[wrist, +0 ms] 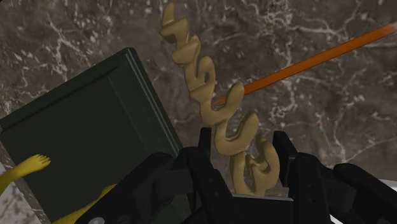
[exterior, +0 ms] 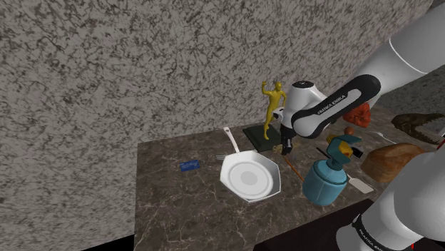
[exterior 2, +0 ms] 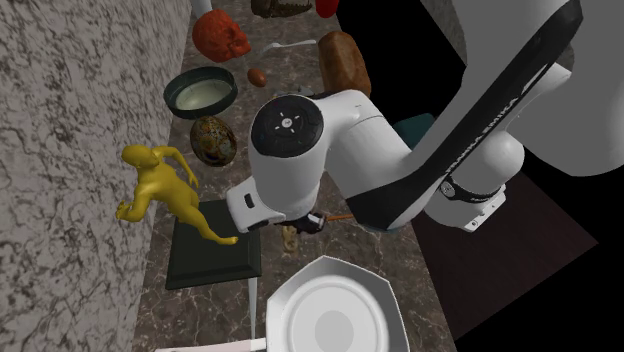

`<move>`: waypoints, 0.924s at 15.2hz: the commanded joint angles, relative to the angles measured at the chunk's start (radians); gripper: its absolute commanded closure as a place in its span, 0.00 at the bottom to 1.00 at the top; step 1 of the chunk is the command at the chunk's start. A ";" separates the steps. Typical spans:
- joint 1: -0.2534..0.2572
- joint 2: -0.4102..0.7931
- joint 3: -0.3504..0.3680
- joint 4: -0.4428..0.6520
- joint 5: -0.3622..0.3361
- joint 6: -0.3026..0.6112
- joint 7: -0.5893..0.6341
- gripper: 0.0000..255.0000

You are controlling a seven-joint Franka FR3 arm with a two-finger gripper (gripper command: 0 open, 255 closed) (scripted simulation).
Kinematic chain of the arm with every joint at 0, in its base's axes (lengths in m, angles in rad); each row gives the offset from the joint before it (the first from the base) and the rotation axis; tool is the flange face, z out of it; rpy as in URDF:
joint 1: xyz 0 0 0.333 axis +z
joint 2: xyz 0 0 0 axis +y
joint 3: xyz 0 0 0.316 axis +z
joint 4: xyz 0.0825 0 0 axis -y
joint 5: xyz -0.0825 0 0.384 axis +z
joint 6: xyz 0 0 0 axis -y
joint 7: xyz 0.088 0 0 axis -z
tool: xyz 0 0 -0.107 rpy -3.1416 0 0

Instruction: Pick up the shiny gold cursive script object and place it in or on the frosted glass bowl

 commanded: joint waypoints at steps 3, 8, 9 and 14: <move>0.002 -0.061 0.002 0.008 0.007 -0.068 -0.010 1.00; 0.005 -0.130 0.006 0.024 0.016 -0.153 -0.022 1.00; 0.005 -0.143 0.007 0.028 0.017 -0.170 -0.024 1.00; 0.008 -0.202 0.012 0.052 0.026 -0.254 -0.035 1.00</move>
